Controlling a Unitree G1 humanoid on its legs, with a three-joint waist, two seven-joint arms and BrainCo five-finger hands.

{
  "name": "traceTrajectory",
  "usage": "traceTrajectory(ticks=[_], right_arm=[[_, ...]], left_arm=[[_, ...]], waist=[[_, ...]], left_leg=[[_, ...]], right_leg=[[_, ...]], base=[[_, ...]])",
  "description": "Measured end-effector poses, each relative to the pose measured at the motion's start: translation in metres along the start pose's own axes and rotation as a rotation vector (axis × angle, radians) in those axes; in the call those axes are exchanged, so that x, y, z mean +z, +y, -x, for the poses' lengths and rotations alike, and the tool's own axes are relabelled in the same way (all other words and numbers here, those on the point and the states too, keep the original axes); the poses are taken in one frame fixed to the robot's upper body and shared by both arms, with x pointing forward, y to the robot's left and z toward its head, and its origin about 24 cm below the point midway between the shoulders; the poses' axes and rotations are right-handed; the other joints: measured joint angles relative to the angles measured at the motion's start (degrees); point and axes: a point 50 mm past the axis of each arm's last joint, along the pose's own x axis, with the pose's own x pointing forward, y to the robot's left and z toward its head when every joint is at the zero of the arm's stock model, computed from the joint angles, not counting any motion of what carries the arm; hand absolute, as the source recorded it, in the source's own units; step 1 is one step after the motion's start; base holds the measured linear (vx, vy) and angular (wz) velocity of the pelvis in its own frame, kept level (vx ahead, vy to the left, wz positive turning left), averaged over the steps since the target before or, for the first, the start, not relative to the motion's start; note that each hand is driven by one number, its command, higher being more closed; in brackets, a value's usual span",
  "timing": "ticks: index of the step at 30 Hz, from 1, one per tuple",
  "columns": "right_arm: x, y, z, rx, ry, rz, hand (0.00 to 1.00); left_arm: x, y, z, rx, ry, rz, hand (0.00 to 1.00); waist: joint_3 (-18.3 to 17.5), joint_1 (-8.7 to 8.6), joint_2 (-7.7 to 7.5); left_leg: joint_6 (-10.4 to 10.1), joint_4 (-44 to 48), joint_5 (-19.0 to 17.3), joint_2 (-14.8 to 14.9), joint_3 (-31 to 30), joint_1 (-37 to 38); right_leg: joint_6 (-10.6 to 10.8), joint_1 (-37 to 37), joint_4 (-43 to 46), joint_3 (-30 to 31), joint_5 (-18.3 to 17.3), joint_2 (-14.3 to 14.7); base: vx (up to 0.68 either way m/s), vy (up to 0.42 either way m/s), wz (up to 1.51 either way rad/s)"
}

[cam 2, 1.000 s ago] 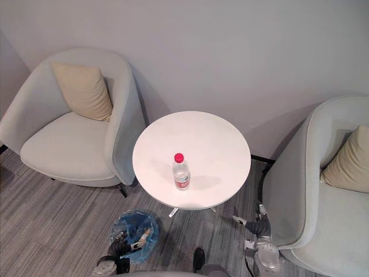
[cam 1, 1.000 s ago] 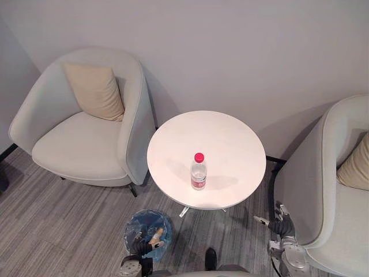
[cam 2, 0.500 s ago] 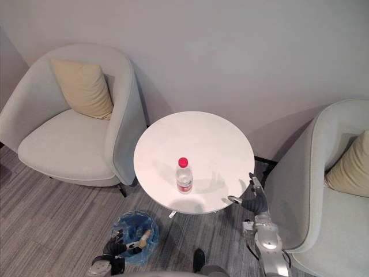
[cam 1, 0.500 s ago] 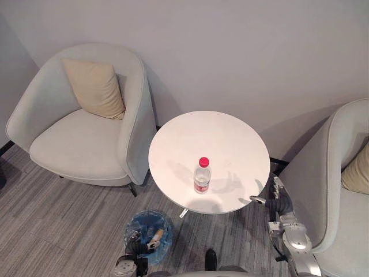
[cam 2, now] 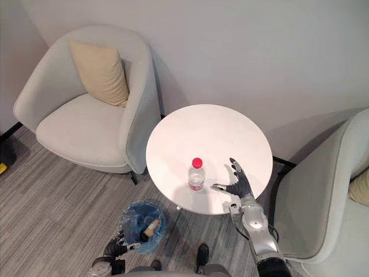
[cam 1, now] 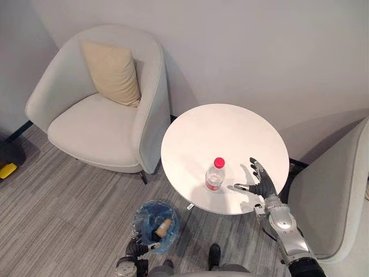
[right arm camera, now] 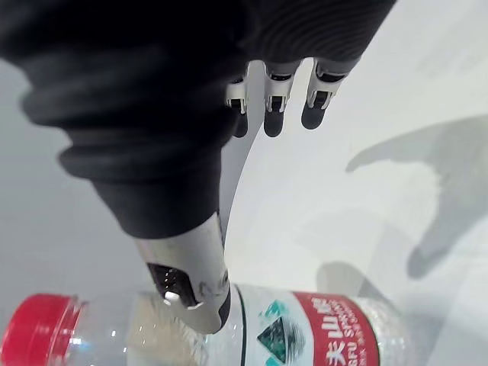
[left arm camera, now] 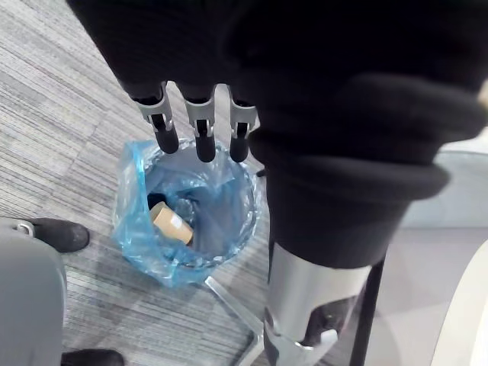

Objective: Gather rubbish on tea table into small bin, then transfer packed bag to large trash can.

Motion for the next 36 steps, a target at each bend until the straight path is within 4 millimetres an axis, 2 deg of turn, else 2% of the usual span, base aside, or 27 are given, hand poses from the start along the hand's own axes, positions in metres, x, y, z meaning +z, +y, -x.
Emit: traceTrajectory(ticks=[4,8,10,12,16,18,19,25,28,36], right_arm=[[0.001,0.007,-0.007,0.026,0.003,0.005,0.00],[0.006,0.012,-0.018,0.033,-0.004,0.003,0.00],[0.008,0.014,-0.021,0.029,-0.006,0.000,0.00],[0.012,0.017,-0.024,0.037,-0.019,0.007,0.00],[0.015,0.025,-0.032,0.056,-0.018,0.001,0.00],[0.023,0.027,-0.039,0.043,-0.040,-0.006,0.00],[0.025,0.027,-0.041,0.043,-0.044,-0.006,1.00],[0.036,0.035,-0.050,0.055,-0.071,0.001,1.00],[0.047,0.033,-0.061,0.041,-0.092,0.010,1.00],[0.046,0.035,-0.060,0.038,-0.076,0.011,1.00]], left_arm=[[0.005,-0.001,-0.001,-0.001,-0.022,0.003,0.00],[0.009,-0.001,-0.001,-0.001,-0.039,0.005,0.00],[0.011,-0.002,-0.001,-0.002,-0.050,0.011,0.00],[0.014,-0.004,-0.001,-0.008,-0.064,0.008,0.00],[0.017,-0.008,-0.001,-0.013,-0.079,0.004,0.00],[0.021,-0.009,-0.002,-0.012,-0.097,0.018,0.00],[0.022,-0.009,-0.002,-0.012,-0.100,0.019,0.00],[0.030,-0.014,-0.003,-0.022,-0.126,0.033,0.00],[0.035,-0.019,-0.004,-0.035,-0.139,0.036,0.00],[0.039,-0.020,-0.005,-0.036,-0.151,0.035,0.00]], waist=[[0.7,1.43,0.21],[2.7,1.35,0.34],[3.5,1.68,0.26],[3.8,2.73,0.28],[4.6,2.87,0.47],[6.1,2.95,0.48],[6.3,2.98,0.48],[7.9,4.37,0.90],[9.3,4.42,0.92],[9.8,4.47,0.74]], left_leg=[[0.1,0.0,0.1,-0.4,-0.3,-0.7],[0.2,0.2,0.5,-0.7,-1.7,-1.8],[0.2,0.4,0.5,-0.7,-1.9,-2.2],[0.2,1.1,0.5,-0.8,-2.0,-3.4],[-0.1,1.7,0.7,-0.9,-3.1,-4.4],[-0.3,1.9,1.0,-0.9,-3.2,-4.9],[-0.3,1.9,1.0,-0.9,-3.2,-5.1],[-0.6,2.0,1.4,-0.8,-3.3,-6.2],[-0.8,2.1,1.5,-0.8,-3.4,-6.5],[-0.8,2.1,1.5,-0.9,-3.7,-6.4]], right_leg=[[0.0,-0.5,0.0,-0.4,0.0,-0.4],[0.0,-0.9,0.0,-1.7,0.0,-0.7],[0.0,-1.0,0.0,-2.0,0.0,-0.7],[0.0,-1.8,0.0,-2.1,0.0,-0.8],[-0.1,-2.1,0.0,-3.1,0.1,-0.9],[-0.3,-2.2,0.0,-3.4,0.2,-0.9],[-0.3,-2.4,0.0,-3.4,0.3,-0.9],[-0.3,-3.8,0.4,-3.3,0.6,-0.8],[-0.3,-4.0,0.7,-3.3,0.6,-0.8],[-0.2,-4.1,0.7,-3.8,0.6,-1.0]], base=[[-0.02,0.018,0.05],[-0.03,0.004,0.16],[-0.03,-0.001,0.08],[-0.02,0.002,0.05],[-0.02,-0.004,0.14],[-0.07,-0.002,0.08],[-0.07,-0.001,0.03],[-0.05,0.002,-0.01],[-0.01,0.004,0.00],[0.00,0.012,0.02]])
